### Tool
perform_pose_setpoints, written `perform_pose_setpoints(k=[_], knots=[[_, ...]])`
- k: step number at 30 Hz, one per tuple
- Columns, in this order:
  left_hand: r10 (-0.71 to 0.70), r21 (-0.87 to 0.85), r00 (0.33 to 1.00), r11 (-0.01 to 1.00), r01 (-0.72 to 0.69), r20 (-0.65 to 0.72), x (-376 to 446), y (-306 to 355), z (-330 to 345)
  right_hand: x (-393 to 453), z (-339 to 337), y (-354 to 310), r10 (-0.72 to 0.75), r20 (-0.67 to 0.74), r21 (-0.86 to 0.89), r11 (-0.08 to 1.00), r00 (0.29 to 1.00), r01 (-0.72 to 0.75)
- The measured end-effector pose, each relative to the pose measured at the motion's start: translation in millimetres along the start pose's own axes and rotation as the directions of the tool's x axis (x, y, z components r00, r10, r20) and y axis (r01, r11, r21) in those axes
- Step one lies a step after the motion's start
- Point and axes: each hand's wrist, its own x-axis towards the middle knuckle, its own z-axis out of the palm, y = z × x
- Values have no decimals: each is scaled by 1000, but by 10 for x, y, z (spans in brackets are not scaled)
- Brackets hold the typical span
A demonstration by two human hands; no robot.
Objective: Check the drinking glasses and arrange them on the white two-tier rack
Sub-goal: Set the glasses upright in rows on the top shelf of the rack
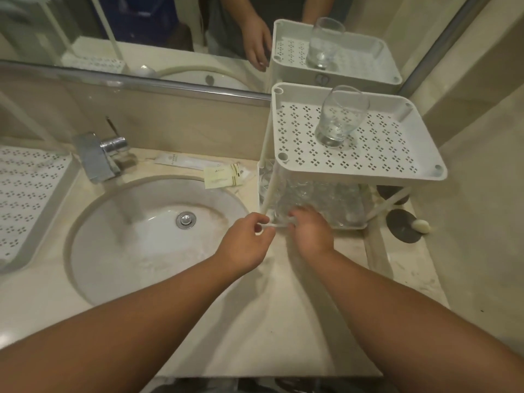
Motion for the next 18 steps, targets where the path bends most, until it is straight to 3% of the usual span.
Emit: perform_pose_setpoints(k=[9, 18], knots=[[-139, -182, 990, 974, 135, -9, 43, 82, 135, 135, 30, 109, -58, 56, -33, 998, 997, 60], [-198, -231, 980, 953, 197, 16, 79, 48, 169, 162, 44, 101, -27, 54, -10, 1000, 998, 27]])
